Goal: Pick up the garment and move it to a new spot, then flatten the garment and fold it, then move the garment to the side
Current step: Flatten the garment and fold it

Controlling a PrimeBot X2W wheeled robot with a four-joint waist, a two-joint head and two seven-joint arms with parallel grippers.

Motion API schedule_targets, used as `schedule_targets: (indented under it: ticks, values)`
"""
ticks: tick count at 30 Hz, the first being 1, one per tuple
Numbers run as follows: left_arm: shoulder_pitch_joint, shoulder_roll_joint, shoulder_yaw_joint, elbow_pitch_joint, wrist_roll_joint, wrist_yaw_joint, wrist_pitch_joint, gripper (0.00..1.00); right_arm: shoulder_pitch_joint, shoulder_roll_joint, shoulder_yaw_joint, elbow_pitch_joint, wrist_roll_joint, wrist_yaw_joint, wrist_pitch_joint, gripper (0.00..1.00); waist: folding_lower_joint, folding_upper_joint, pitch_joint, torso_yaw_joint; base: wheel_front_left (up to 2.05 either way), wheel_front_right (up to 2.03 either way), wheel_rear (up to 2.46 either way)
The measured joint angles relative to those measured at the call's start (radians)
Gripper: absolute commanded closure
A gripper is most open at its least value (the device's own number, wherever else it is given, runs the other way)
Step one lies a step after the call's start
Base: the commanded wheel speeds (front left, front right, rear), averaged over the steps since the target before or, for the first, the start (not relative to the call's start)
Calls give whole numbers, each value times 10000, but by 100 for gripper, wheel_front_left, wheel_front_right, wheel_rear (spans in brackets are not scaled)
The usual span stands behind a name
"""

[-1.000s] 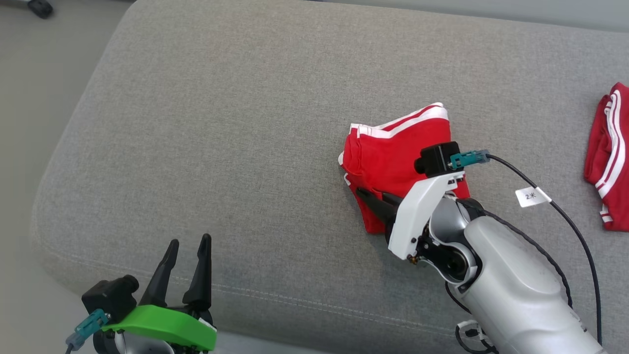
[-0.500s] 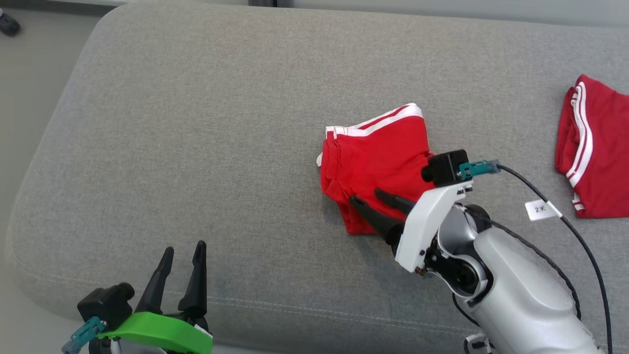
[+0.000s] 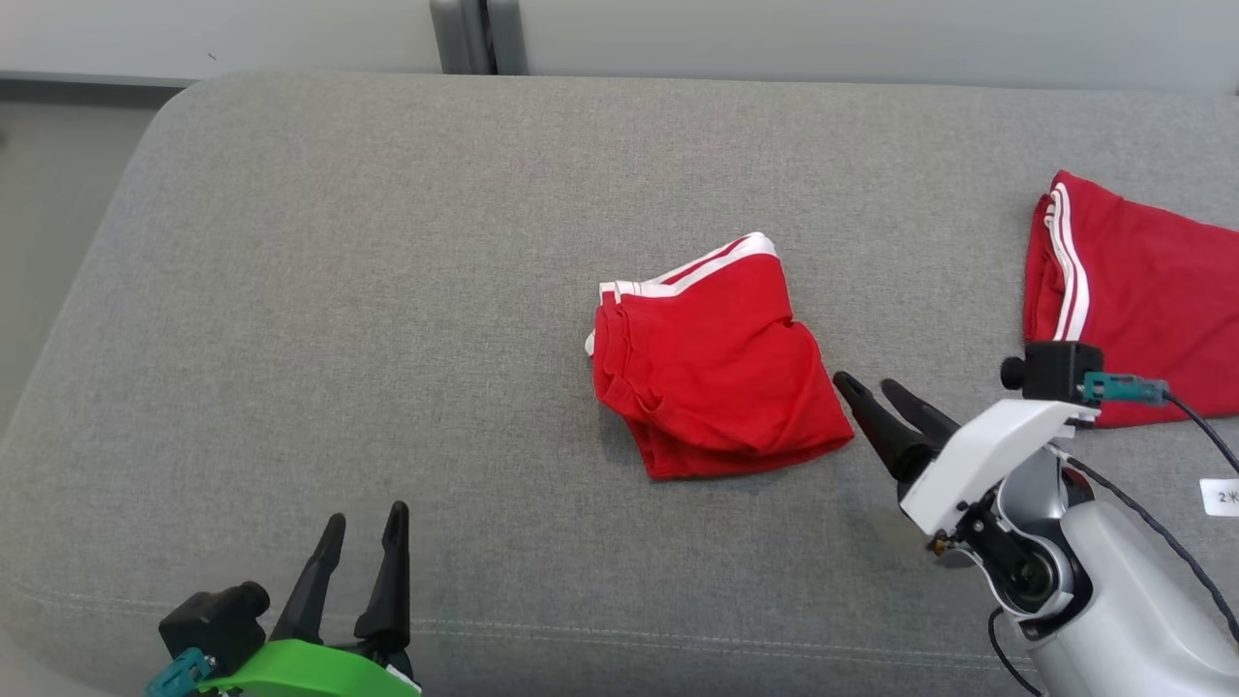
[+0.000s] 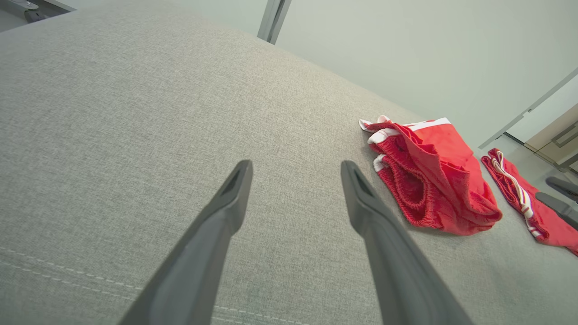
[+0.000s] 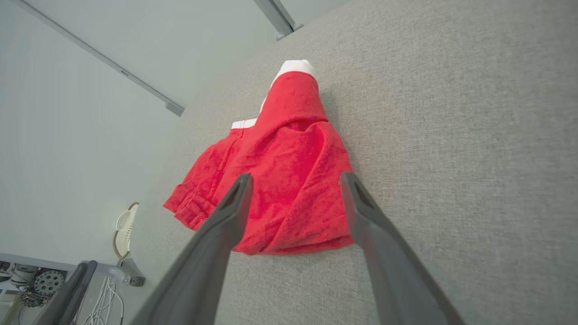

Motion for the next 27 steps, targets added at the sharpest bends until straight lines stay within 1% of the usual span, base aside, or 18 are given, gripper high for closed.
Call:
schedule_targets:
  ticks: [1,5,10,13,14,20,23,27]
  values:
    - [2,0,-56,-4,6,0,0,0,115,-31,-82,42,31,-67,-81,0,0,0,-39,-35,0,0,0]
    - [3,-6,-274,-92,63,-15,4,0,493,8,-407,234,464,-36,-201,0,0,0,-60,-57,0,0,0]
    - [-3,13,-368,-303,343,-84,29,0,567,351,-604,495,1103,211,-320,0,0,0,153,67,0,0,0]
    - [-26,25,-391,-380,389,-86,79,0,565,456,-777,719,1407,236,-376,0,0,0,327,167,0,0,0]
    - [-46,25,-397,-401,391,-88,96,0,563,456,-807,807,1415,291,-380,0,0,0,388,202,0,0,0]
    - [-262,25,-412,-533,403,-90,107,0,393,466,-1239,1221,1766,326,-537,0,0,0,745,439,0,0,0]
    - [-308,27,-376,-546,403,-90,105,0,221,493,-1337,1438,1960,414,-537,0,0,0,909,528,0,0,0]
    - [-316,27,-357,-537,403,-90,105,0,132,761,-1338,1726,2236,593,-535,0,0,0,1036,598,0,0,0]
